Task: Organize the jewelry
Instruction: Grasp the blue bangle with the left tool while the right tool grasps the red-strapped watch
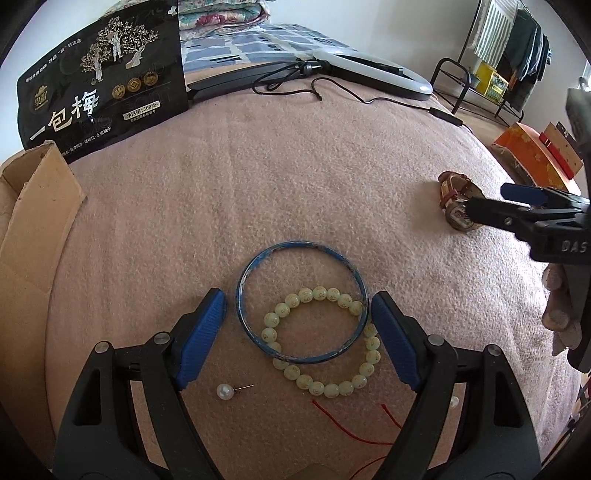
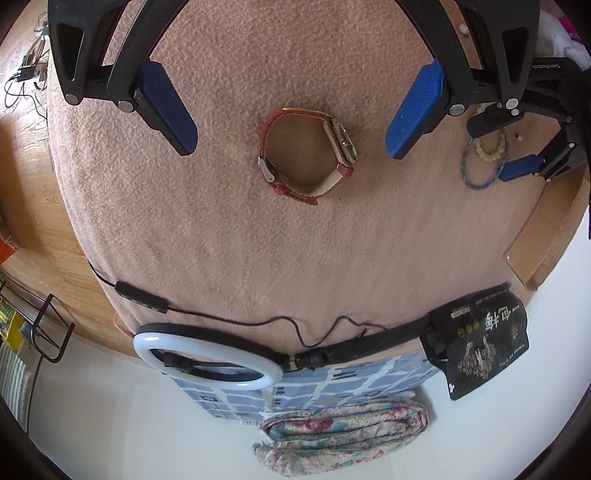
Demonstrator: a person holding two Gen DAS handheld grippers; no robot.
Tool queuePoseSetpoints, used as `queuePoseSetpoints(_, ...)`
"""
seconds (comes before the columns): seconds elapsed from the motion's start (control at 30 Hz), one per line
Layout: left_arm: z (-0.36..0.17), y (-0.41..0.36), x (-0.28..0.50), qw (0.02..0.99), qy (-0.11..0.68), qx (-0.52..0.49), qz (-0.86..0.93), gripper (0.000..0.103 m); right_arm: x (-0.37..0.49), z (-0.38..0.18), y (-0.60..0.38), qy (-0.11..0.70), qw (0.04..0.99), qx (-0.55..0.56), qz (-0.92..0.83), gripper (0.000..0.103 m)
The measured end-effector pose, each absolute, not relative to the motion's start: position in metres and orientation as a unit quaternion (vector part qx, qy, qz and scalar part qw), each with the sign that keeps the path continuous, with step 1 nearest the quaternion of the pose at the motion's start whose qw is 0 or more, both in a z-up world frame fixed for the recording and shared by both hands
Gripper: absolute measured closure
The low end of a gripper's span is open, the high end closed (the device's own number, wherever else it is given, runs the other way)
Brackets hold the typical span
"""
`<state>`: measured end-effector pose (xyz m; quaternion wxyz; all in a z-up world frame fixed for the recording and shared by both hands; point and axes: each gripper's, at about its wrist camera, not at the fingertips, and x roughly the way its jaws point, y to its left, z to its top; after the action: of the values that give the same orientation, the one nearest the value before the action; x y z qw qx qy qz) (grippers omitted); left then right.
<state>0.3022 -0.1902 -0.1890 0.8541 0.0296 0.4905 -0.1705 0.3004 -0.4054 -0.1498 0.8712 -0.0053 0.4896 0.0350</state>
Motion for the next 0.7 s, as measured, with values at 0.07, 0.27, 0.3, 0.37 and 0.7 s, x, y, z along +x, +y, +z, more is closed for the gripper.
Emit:
queuePoseSetpoints(0.07, -0.188, -0.190, 0.302, 0.855, 0.488, 0.028, -0.172, 0.029, 0.302, -0.154, -0.404, 0.495, 0.868, -0.009, 0.035, 0.000)
queuePoseSetpoints(0.27, -0.187, -0.188, 0.300, 0.857, 0.483, 0.026, -0.179, 0.029, 0.307, -0.159, -0.400, 0.508, 0.861, -0.013, 0.037, 0.011)
queuePoseSetpoints(0.3, -0.186, -0.189, 0.299, 0.857, 0.482, 0.026, -0.181, 0.029, 0.307, -0.160, -0.400, 0.510, 0.859, -0.013, 0.039, 0.014)
queuePoseSetpoints(0.37, -0.185, -0.189, 0.298, 0.858, 0.479, 0.025, -0.184, 0.029, 0.308, -0.161, -0.398, 0.516, 0.855, -0.014, 0.043, 0.028)
queuePoseSetpoints(0.7, -0.172, -0.188, 0.292, 0.866, 0.462, 0.023, -0.190, 0.029, 0.301, -0.155, -0.393, 0.512, 0.857, -0.024, 0.049, 0.043)
